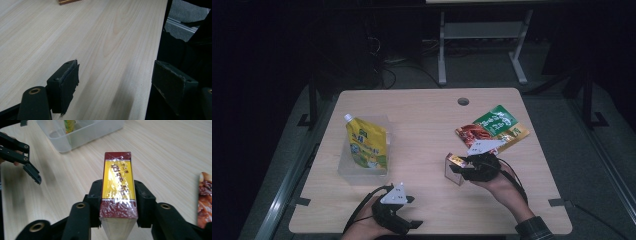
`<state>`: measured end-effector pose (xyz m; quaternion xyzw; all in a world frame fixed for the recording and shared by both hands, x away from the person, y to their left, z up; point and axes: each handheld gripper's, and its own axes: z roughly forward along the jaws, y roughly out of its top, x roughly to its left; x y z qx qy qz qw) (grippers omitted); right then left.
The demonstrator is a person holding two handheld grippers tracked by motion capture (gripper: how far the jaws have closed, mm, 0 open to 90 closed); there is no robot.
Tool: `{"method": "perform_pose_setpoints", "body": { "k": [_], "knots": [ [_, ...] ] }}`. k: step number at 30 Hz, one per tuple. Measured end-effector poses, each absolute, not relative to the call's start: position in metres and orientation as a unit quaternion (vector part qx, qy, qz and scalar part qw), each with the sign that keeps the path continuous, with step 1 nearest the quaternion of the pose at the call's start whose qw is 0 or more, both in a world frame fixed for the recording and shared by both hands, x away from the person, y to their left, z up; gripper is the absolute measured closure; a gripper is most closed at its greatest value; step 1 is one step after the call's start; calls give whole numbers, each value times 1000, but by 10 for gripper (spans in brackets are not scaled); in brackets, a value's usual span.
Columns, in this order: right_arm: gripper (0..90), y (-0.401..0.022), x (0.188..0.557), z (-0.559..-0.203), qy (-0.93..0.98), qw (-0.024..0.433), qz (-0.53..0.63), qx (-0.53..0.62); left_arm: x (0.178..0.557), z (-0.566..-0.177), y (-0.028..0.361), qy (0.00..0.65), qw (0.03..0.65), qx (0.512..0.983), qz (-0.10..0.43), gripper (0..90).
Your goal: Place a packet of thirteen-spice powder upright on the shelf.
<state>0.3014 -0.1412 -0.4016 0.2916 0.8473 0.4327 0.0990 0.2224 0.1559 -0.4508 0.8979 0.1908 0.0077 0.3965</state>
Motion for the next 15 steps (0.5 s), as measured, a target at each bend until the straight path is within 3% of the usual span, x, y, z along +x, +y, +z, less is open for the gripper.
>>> {"method": "perform_pose_setpoints", "body": {
  "k": [15],
  "knots": [
    [670, -143, 304, -396, 855, 96, 434, 268, 224, -451, 156, 192, 395, 899, 5, 211]
  ]
}}
